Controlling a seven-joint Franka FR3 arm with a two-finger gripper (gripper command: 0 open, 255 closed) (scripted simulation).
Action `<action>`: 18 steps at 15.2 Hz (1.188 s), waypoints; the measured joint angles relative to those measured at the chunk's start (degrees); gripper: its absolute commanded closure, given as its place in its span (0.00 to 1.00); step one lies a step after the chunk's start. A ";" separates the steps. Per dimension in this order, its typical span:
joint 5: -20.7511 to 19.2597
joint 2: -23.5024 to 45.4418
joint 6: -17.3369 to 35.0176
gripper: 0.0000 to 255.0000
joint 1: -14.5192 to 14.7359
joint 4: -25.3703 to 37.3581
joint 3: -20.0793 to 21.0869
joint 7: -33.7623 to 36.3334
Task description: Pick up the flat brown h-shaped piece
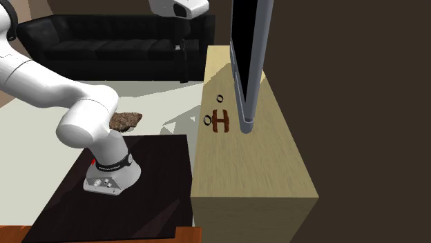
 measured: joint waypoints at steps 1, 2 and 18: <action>0.00 0.00 0.00 0.00 0.00 0.00 0.00 0.00; 0.32 0.13 0.79 0.00 0.10 -0.67 0.45 0.45; 10.04 11.90 27.18 0.00 4.45 -14.94 15.15 13.92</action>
